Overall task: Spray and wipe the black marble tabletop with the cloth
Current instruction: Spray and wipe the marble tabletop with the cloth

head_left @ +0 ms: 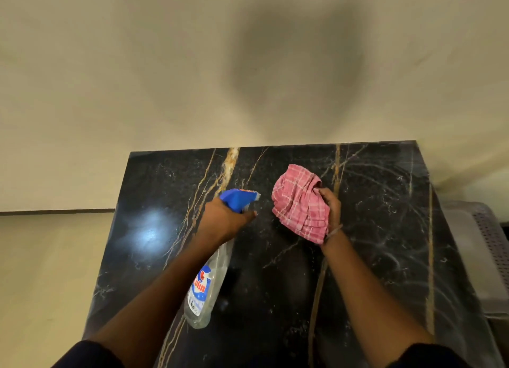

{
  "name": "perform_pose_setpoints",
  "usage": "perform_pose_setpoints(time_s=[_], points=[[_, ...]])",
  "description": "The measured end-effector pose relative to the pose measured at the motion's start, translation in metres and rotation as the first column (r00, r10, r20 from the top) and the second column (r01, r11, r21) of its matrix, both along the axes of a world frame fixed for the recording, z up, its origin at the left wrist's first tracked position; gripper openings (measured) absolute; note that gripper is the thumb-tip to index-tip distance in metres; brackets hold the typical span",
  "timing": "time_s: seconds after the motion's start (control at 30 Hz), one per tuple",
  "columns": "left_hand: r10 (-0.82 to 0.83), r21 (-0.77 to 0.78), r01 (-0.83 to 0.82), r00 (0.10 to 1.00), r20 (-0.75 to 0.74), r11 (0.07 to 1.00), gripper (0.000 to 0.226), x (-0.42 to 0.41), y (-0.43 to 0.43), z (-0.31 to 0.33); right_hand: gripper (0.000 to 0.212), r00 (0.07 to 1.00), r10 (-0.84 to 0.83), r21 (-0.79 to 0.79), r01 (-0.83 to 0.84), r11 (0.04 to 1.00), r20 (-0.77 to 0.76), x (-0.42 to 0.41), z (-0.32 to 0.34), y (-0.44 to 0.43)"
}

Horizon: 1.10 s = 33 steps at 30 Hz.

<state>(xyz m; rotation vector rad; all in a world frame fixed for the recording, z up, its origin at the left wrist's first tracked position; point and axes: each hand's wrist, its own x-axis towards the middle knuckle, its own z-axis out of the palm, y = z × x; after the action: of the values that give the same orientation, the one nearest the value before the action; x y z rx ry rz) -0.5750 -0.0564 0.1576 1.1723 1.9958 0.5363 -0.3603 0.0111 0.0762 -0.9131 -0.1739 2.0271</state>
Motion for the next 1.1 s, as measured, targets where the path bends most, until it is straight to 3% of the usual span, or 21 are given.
perform_pose_setpoints(time_s=[0.1, 0.2, 0.23, 0.37, 0.6, 0.67, 0.73, 0.9, 0.97, 1.0, 1.03, 1.07, 1.1], points=[[-0.024, 0.043, 0.023, 1.000, 0.003, 0.999, 0.020, 0.016, -0.004, 0.009, 0.060, 1.000, -0.007, 0.025, 0.007, 1.000, -0.006, 0.006, -0.001, -0.016], [0.000, 0.087, -0.001, 1.000, 0.012, 0.996, 0.018, 0.027, -0.012, 0.014, 0.081, 0.999, -0.044, -0.016, 0.045, 0.999, 0.018, 0.011, -0.001, -0.028], [-0.003, 0.088, 0.001, 1.000, 0.021, 0.996, 0.018, 0.030, -0.014, 0.014, 0.080, 0.998, -0.053, -0.041, 0.054, 0.998, 0.041, 0.012, -0.001, -0.031], [0.006, 0.077, -0.009, 0.999, 0.044, 0.997, 0.015, 0.038, -0.023, 0.014, 0.037, 0.994, -0.102, -0.069, 0.105, 0.992, 0.045, 0.018, 0.001, -0.037], [-0.053, 0.059, 0.051, 0.998, 0.035, 0.997, 0.017, 0.046, -0.034, 0.015, 0.045, 0.989, -0.130, -0.094, 0.136, 0.986, 0.064, 0.020, 0.000, -0.040], [-0.037, 0.045, 0.036, 0.999, 0.021, 0.998, 0.020, 0.047, -0.033, 0.012, 0.036, 0.989, -0.127, -0.099, 0.135, 0.986, 0.082, 0.019, 0.000, -0.041], [0.002, 0.026, -0.002, 1.000, 0.006, 1.000, 0.023, 0.045, -0.031, 0.008, 0.041, 0.991, -0.111, -0.113, 0.119, 0.986, 0.078, 0.017, 0.000, -0.040], [0.023, 0.017, -0.023, 1.000, -0.017, 1.000, 0.025, 0.040, -0.021, 0.000, 0.038, 0.962, -0.112, -0.096, 0.140, 0.986, 0.247, 0.012, -0.003, -0.019], [-0.004, 0.001, 0.005, 0.999, -0.040, 1.000, 0.027, 0.038, -0.016, -0.002, 0.038, 0.854, -0.186, 0.096, 0.159, 0.983, 0.486, 0.010, -0.004, -0.004], [-0.023, -0.011, 0.022, 0.998, -0.061, 1.000, 0.028, 0.037, -0.013, -0.004, 0.037, 0.706, -0.223, 0.245, 0.072, 0.967, 0.672, 0.011, -0.004, 0.003], [-0.038, -0.021, 0.036, 0.996, -0.082, 0.999, 0.028, 0.035, -0.011, -0.006, 0.038, 0.488, -0.269, 0.368, -0.119, 0.922, 0.830, 0.013, -0.007, 0.011], [-0.046, -0.025, 0.044, 0.994, -0.099, 0.999, 0.028, 0.034, -0.010, -0.007, 0.043, 0.249, -0.314, 0.390, -0.376, 0.840, 0.916, 0.015, -0.013, 0.018], [-0.043, -0.024, 0.041, 0.993, -0.107, 0.999, 0.028, 0.032, -0.007, -0.010, 0.052, 0.018, -0.318, 0.261, -0.615, 0.744, 0.948, 0.016, -0.025, 0.026]])
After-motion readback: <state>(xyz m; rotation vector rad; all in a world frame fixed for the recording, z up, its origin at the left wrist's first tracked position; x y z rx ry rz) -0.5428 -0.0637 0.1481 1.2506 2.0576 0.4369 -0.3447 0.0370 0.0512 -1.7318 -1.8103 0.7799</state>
